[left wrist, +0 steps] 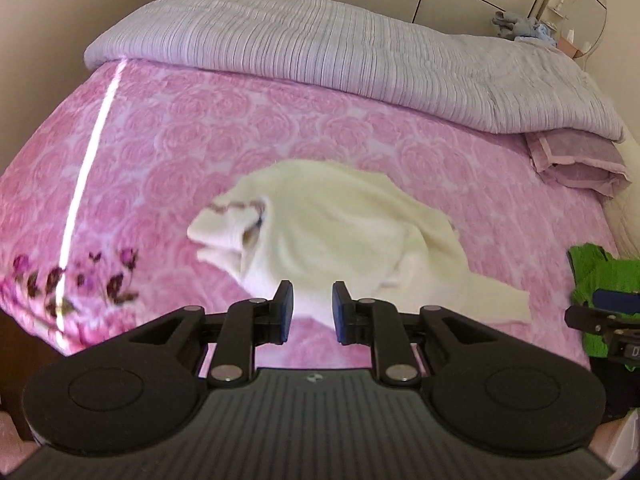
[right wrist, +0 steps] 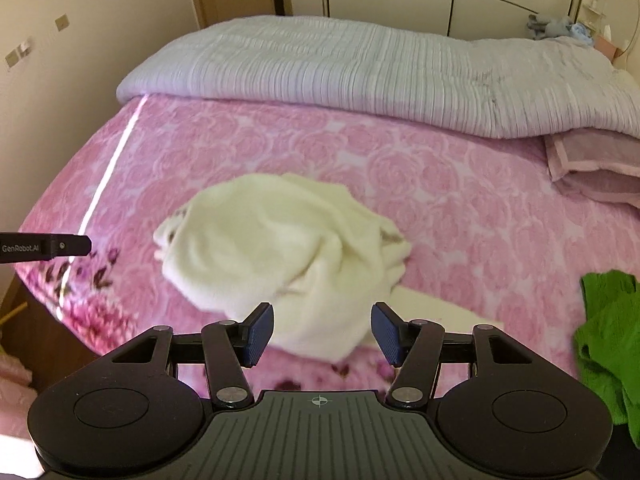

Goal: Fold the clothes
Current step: 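Lift the cream garment with both grippers and drop it on the bed, then move both open grippers toward the cream garment lying on the bed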

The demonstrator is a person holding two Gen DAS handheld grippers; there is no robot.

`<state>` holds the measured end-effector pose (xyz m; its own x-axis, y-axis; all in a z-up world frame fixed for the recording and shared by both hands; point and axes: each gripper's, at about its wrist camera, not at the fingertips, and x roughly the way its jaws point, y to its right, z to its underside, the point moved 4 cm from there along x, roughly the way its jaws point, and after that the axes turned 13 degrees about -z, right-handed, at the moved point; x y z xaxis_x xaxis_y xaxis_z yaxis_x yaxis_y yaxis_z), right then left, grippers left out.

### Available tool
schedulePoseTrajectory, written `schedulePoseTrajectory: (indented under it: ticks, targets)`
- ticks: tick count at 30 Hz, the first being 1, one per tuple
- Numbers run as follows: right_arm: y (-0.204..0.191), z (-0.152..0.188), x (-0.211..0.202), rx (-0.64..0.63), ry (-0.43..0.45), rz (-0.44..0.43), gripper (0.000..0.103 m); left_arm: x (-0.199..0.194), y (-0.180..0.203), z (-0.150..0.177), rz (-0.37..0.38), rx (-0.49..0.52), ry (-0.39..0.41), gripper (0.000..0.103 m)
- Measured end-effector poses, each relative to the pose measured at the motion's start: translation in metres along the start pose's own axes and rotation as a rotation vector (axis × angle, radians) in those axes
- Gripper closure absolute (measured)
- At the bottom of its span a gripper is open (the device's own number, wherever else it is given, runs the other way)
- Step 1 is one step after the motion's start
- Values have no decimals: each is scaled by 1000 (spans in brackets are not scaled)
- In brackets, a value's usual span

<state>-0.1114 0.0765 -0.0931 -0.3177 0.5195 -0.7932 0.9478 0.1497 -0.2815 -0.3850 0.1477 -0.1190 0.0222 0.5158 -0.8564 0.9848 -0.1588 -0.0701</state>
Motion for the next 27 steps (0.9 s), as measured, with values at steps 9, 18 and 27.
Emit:
schedulePoseTrajectory:
  ticks: [9, 18, 27]
  targets:
    - [15, 81, -29, 54, -34, 3, 45, -40, 27, 73, -23, 13, -11, 82]
    - [10, 115, -48, 38, -30, 0, 45, -78, 41, 110, -72, 62, 30, 78]
    - [-4, 116, -45, -14, -26, -15, 45, -89, 33, 106, -100, 60, 71, 76]
